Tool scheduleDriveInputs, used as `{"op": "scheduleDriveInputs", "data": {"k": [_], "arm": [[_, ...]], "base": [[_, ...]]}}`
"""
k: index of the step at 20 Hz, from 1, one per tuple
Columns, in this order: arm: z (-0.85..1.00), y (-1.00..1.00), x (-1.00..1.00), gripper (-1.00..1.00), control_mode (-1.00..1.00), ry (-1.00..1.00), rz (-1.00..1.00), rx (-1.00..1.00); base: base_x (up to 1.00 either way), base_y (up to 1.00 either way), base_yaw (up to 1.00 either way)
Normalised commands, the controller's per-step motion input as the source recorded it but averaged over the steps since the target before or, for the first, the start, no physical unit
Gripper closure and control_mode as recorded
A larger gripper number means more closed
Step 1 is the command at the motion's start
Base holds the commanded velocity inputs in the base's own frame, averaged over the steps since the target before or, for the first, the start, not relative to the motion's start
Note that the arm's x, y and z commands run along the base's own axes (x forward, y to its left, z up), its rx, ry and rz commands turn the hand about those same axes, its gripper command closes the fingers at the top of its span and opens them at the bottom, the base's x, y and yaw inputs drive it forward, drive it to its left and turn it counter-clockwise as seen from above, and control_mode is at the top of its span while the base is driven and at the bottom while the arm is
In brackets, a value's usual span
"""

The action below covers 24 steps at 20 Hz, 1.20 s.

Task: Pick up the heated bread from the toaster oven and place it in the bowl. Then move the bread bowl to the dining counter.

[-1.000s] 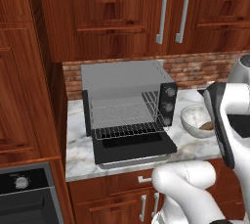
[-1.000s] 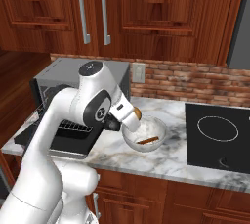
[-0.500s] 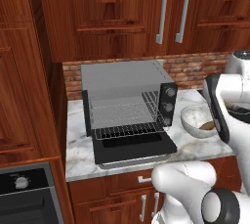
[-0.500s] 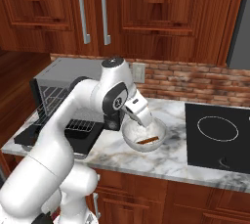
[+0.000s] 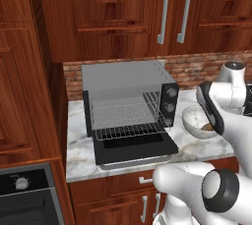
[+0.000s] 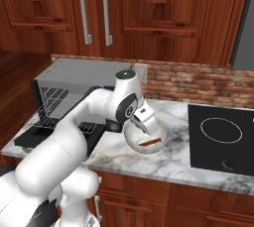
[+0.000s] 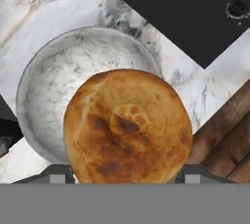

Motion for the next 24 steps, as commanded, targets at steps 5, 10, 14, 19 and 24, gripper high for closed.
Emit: {"op": "scheduleDriveInputs", "data": {"k": [5, 10, 14, 19, 24], "arm": [[-0.56, -0.19, 0.29, 1.0, -1.0, 0.0, 0.0, 0.06], [-0.43, -0.23, 0.36, 1.0, -1.0, 0.0, 0.0, 0.03], [-0.28, -0.09, 0.51, -1.0, -1.0, 0.0, 0.0, 0.04], [-0.02, 0.0, 0.33, -1.0, -1.0, 0.0, 0.0, 0.0], [0.05, 0.0, 0.16, -1.0, -1.0, 0.02, 0.0, 0.0]], "base": [[0.0, 0.0, 0.0], [0.0, 0.0, 0.0], [0.0, 0.0, 0.0], [0.0, 0.0, 0.0], [0.0, 0.0, 0.0]]}}
